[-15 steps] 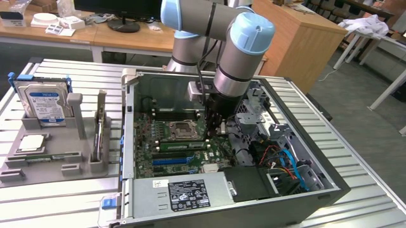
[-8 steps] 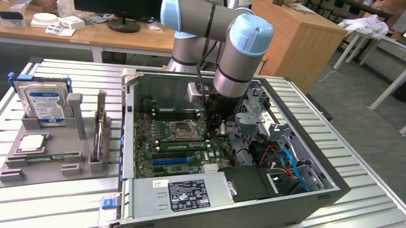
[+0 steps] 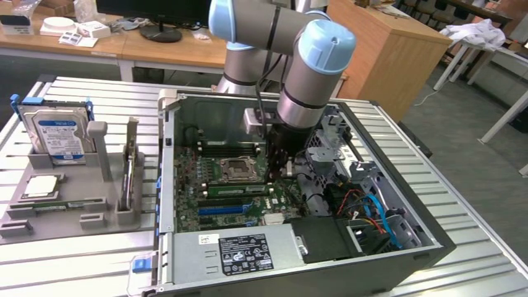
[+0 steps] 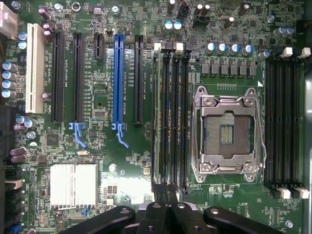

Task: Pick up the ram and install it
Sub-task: 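Press down the ram until it locks into place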

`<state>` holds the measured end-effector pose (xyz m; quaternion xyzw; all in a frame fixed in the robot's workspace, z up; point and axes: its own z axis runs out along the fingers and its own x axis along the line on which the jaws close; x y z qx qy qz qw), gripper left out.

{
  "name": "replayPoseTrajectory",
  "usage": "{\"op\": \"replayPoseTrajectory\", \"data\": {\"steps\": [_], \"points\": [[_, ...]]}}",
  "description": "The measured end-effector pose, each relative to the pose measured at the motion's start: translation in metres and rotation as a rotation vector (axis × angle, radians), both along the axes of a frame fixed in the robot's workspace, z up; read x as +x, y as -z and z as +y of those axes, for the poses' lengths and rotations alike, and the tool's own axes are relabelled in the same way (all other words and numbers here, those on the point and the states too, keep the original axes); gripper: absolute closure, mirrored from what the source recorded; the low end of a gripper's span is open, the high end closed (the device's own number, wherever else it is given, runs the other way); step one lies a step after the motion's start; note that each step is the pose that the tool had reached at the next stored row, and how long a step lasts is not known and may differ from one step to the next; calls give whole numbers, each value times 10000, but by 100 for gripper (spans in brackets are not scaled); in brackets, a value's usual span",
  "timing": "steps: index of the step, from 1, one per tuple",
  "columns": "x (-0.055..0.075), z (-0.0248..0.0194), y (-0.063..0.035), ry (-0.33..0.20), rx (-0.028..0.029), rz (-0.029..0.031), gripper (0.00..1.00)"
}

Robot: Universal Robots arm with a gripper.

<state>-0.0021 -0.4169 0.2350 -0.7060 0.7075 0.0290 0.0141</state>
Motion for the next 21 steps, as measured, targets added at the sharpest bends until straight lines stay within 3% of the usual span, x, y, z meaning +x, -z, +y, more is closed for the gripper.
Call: {"op": "replayPoseTrajectory", "data": {"steps": [21], "points": [[0, 1, 60, 0, 3, -1, 89]]}}
